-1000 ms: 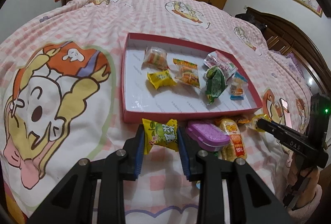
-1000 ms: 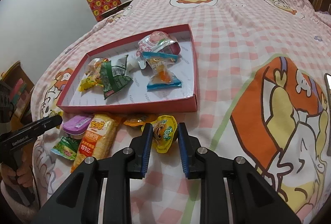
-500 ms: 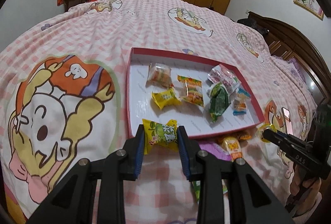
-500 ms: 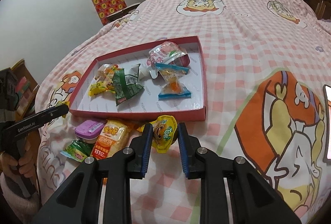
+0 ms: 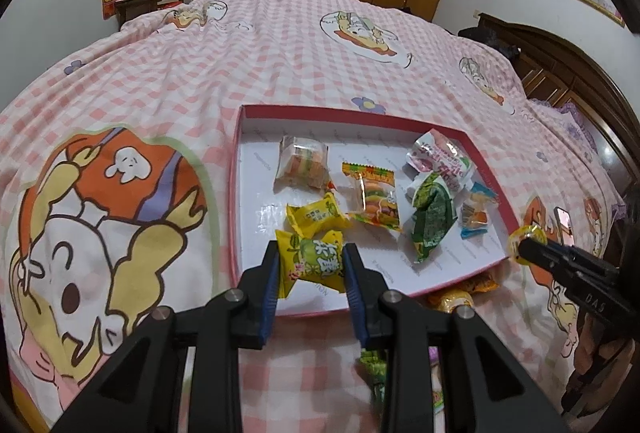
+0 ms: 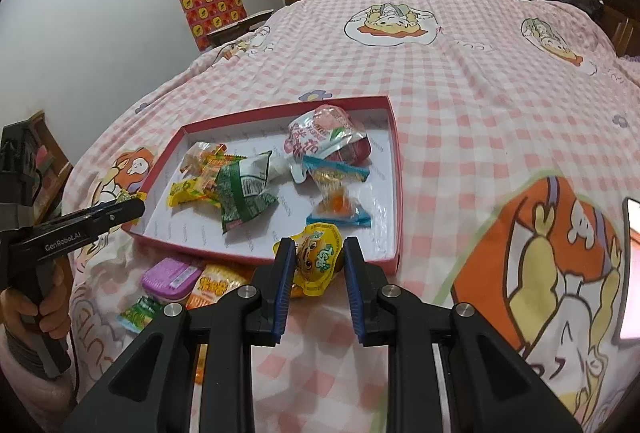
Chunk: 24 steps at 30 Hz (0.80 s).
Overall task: Organize snacks
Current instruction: 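Carry both held snacks into the red box and open both tools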
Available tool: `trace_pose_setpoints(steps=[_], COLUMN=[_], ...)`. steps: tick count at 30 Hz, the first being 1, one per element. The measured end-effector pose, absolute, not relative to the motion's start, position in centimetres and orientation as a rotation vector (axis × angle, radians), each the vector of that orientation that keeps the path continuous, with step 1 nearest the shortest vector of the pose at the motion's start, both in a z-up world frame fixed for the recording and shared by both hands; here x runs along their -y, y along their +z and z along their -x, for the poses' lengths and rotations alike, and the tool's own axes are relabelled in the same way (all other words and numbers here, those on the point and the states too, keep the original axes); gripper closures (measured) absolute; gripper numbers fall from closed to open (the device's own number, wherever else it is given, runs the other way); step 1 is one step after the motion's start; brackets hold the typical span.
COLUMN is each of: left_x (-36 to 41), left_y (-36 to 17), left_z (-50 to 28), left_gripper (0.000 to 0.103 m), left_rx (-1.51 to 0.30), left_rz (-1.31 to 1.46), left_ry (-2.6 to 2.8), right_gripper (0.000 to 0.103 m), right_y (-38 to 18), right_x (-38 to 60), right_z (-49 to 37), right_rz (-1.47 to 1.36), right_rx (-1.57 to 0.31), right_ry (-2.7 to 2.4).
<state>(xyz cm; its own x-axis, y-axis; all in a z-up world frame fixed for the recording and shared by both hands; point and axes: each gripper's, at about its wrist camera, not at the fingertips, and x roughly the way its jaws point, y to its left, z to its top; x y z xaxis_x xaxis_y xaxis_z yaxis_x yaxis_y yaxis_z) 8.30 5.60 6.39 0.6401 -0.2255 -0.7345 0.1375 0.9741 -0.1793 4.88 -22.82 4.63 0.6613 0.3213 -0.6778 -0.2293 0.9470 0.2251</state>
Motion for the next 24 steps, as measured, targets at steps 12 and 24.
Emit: trace_pose_setpoints(steps=[12, 24], left_x=[-4.6, -3.5], left_y=[4.4, 3.6], left_z=[-10.4, -11.7], left_gripper=[0.072, 0.072], left_rx=[-0.892, -0.88], left_rz=[0.055, 0.004], left_ry=[-0.205, -0.214], right_gripper=[0.077, 0.078], right_y=[3.5, 2.2], right_x=[22.6, 22.6], right_z=[-7.1, -8.7], right_rz=[-0.112, -0.133], right_rx=[-0.822, -0.842], right_ry=[0.302, 0.293])
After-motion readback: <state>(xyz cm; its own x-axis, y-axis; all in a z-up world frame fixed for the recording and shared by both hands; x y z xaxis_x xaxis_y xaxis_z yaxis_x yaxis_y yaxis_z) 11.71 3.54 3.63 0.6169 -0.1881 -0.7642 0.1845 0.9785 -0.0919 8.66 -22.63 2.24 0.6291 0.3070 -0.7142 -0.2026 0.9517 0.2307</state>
